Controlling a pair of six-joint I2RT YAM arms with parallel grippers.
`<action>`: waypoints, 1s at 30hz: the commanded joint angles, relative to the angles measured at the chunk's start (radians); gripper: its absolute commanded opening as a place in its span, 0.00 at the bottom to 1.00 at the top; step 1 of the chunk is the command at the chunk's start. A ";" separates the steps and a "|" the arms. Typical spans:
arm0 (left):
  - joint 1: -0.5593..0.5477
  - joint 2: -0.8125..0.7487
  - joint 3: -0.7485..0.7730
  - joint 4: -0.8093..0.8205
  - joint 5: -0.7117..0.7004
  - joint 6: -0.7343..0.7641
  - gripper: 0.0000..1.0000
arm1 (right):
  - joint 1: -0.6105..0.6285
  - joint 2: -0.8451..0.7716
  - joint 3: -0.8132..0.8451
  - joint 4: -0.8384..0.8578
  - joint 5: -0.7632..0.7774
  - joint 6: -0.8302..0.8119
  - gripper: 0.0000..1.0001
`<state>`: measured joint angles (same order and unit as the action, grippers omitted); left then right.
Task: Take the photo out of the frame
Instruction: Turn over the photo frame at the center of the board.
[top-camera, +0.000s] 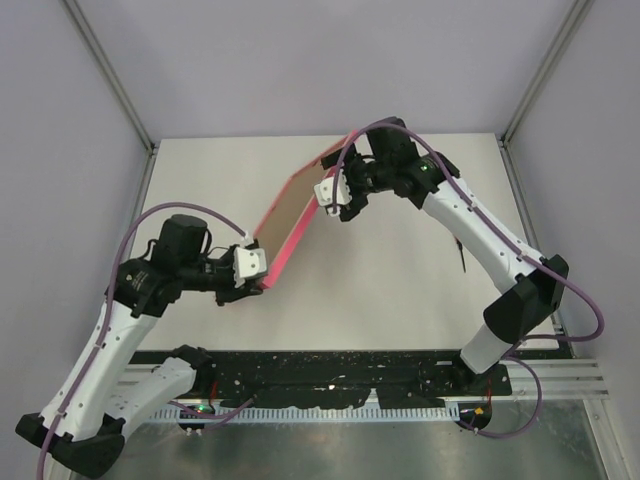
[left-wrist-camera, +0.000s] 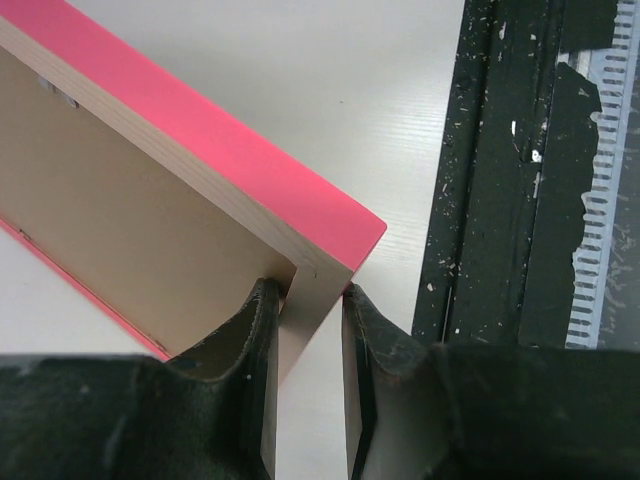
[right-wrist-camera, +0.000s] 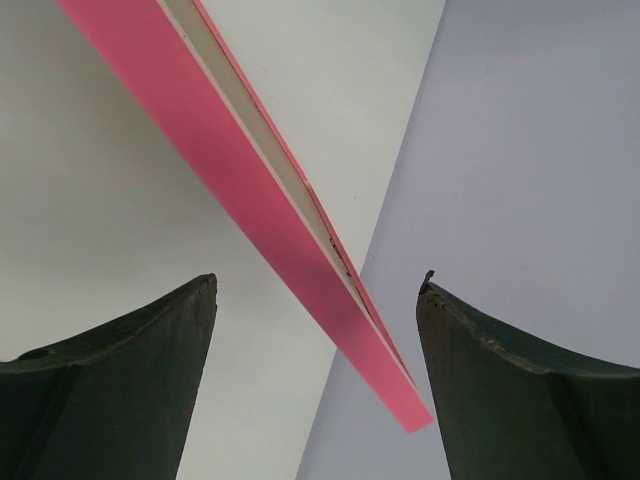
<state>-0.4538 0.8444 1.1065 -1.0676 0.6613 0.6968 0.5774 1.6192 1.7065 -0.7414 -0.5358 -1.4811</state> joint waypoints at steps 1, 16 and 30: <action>0.021 -0.031 -0.002 -0.075 0.109 -0.002 0.00 | 0.038 0.044 0.041 -0.019 0.063 -0.053 0.85; 0.081 -0.041 -0.014 -0.126 0.142 0.058 0.00 | 0.070 0.123 0.002 0.023 0.172 -0.085 0.80; 0.148 -0.053 -0.017 -0.124 0.173 0.073 0.00 | 0.085 0.073 -0.057 0.045 0.181 -0.068 0.45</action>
<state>-0.3332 0.7982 1.0859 -1.1862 0.7792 0.8116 0.6468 1.7435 1.6634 -0.6975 -0.3573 -1.5661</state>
